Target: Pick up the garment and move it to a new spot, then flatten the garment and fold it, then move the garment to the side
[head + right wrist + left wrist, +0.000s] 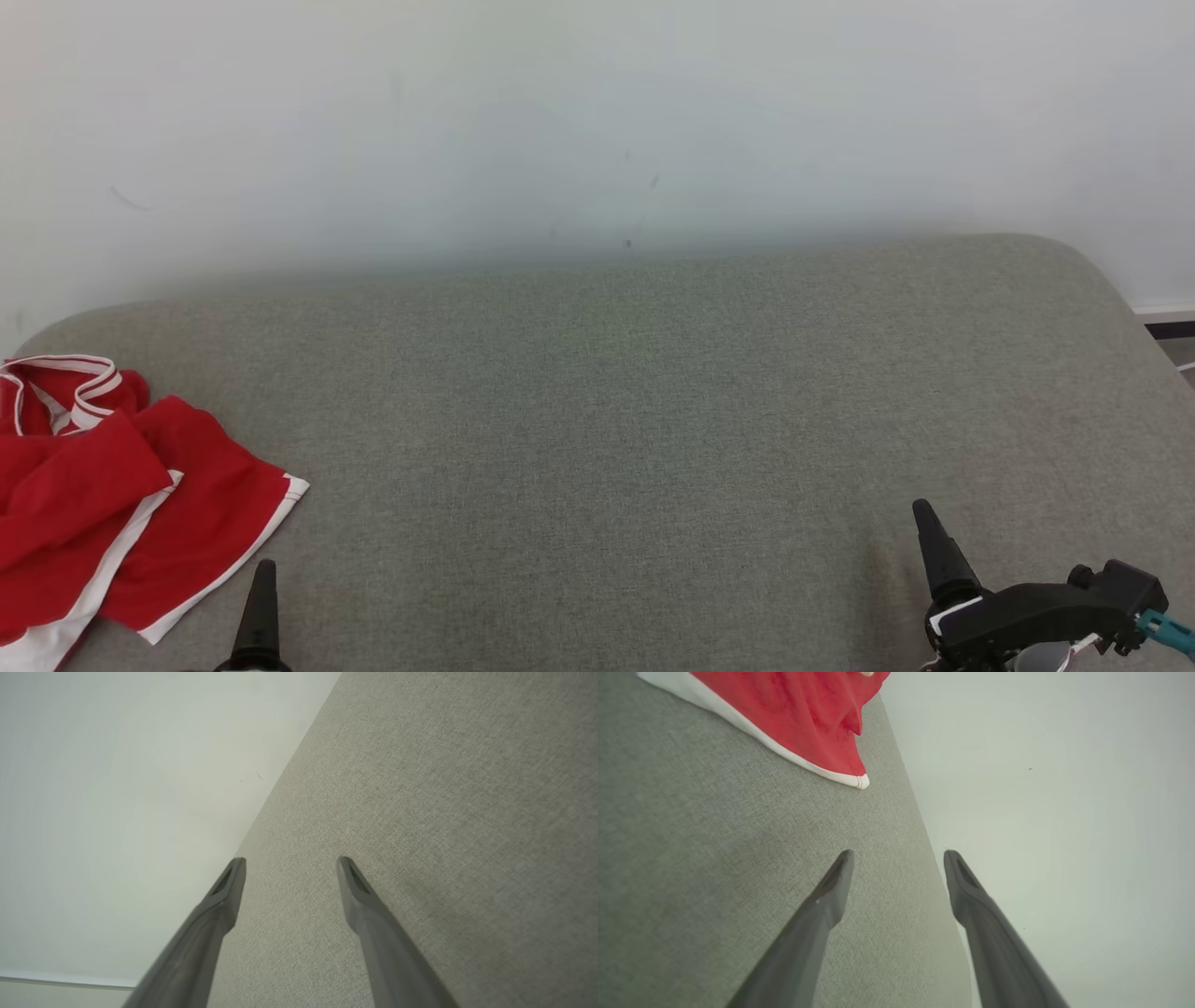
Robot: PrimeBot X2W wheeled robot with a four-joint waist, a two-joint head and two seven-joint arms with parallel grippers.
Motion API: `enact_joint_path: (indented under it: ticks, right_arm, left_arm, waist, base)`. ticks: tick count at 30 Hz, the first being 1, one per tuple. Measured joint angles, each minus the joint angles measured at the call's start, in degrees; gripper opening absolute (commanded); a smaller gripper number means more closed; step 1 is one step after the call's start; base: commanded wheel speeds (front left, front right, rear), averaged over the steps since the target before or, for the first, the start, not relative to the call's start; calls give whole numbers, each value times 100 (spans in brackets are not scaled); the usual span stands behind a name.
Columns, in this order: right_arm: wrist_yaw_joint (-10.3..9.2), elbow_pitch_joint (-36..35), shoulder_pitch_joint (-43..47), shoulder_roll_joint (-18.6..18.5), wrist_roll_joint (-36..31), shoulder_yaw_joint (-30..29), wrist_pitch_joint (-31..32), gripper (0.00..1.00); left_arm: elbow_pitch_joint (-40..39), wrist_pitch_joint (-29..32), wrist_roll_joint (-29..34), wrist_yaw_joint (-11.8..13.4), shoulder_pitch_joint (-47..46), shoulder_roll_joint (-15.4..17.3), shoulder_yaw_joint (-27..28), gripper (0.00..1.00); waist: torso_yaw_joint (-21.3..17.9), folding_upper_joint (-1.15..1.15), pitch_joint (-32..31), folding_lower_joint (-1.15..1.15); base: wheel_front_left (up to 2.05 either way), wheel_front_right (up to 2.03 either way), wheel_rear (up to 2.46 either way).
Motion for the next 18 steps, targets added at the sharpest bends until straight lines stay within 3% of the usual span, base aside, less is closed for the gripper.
enact_joint_path:
  ticks: [18]
  right_arm:
    - [-288, 78, -32, -210, -1444, 450, -375, 100]
  left_arm:
    - [32, -374, 1707, 318, -131, 320, -654, 100]
  waist:
    - [96, 0, -100, 0]
  base:
    - [0, 0, 0]
